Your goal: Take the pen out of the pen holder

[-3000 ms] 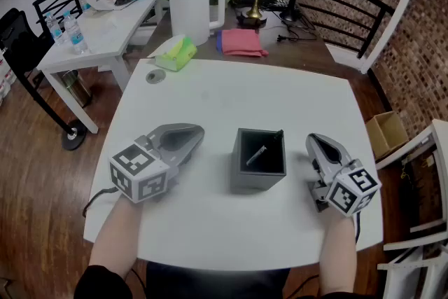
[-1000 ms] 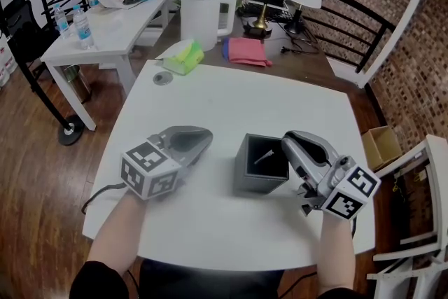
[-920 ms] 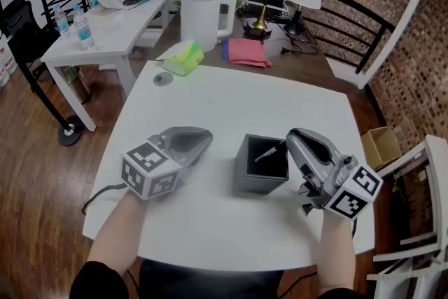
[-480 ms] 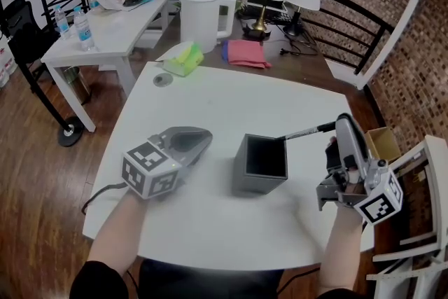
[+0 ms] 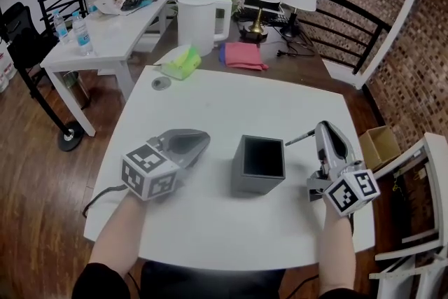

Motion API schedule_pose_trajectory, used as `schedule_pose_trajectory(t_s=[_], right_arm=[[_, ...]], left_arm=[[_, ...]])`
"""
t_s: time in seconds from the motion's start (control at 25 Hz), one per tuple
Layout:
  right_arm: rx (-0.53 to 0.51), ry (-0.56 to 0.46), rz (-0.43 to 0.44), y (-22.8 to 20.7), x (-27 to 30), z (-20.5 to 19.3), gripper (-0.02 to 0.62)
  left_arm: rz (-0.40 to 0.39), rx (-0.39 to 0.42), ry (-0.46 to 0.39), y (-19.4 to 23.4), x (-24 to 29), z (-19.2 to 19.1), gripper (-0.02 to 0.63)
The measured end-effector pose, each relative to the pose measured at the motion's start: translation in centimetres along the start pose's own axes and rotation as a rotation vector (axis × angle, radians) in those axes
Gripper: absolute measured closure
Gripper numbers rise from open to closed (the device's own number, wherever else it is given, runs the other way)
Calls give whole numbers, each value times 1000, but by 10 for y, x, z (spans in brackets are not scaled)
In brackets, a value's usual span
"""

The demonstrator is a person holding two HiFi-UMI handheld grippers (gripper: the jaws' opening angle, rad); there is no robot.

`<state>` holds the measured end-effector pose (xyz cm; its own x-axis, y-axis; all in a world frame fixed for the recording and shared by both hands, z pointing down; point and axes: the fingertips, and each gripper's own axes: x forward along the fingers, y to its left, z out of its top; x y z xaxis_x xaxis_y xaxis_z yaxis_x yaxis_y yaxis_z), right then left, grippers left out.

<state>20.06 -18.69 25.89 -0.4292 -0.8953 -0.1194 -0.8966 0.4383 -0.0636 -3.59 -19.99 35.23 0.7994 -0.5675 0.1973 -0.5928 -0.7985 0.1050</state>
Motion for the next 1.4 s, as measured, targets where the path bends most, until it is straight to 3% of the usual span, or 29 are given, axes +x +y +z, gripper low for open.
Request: schedule_pose_trajectory(t_s=[0.2,0.4,0.96,1.4], right_arm=[[-18,46,-13,1,0,-22,549],[-11,127,30,6,-16,-39,547],[-93,629,164,33,-34,-123,538],[9,546,189,31,-33,-116,544]], left_arm=[[1,0,1,1,0,0,594],[2,1,1,1,0,1,594],[2,-1,-3,0,-1,1,594],[5,0,-2,2,0,1,594]])
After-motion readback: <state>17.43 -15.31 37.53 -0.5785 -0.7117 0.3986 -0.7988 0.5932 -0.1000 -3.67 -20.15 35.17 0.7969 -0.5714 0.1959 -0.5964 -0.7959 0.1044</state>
